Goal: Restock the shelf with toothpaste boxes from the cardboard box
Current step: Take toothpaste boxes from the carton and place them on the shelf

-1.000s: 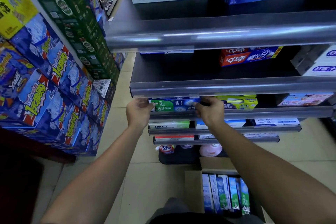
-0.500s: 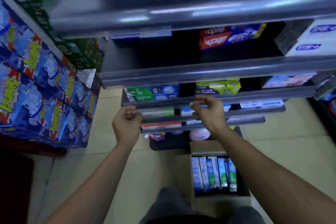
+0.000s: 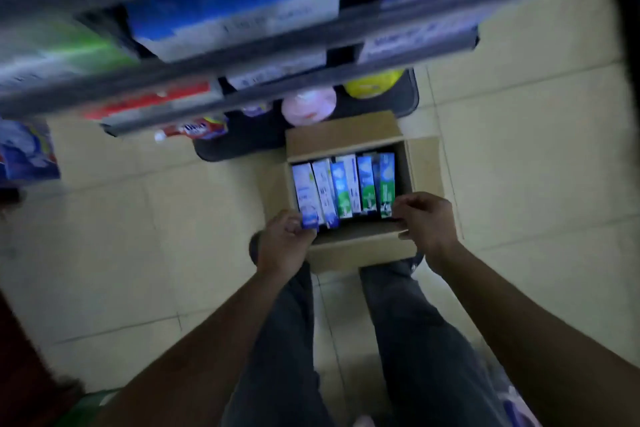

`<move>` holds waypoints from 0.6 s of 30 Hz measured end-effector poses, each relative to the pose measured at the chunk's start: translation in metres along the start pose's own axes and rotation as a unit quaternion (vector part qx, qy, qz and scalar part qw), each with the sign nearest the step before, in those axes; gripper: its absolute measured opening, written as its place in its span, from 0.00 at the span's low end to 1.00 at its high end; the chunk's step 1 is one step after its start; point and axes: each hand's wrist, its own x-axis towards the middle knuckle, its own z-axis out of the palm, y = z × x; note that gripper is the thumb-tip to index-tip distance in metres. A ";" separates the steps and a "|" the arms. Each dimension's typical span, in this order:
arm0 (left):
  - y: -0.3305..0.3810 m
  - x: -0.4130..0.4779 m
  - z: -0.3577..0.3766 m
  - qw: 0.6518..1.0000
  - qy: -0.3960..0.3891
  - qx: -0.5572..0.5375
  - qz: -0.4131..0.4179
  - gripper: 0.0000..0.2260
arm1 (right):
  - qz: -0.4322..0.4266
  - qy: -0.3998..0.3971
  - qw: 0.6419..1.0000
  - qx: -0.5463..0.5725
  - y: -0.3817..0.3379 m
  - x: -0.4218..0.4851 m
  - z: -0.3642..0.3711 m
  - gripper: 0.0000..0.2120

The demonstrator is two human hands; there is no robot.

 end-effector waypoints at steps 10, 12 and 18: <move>-0.083 0.133 0.207 0.970 -0.092 0.223 -0.020 0.17 | 0.090 -0.044 0.995 0.026 0.130 0.124 0.005 0.08; -0.092 0.155 0.242 0.968 -0.067 0.243 -0.013 0.26 | 0.092 -0.054 0.994 0.030 0.148 0.137 0.004 0.05; -0.103 0.202 0.306 0.951 -0.021 0.293 -0.094 0.48 | 0.050 -0.085 0.995 -0.020 0.192 0.160 -0.006 0.08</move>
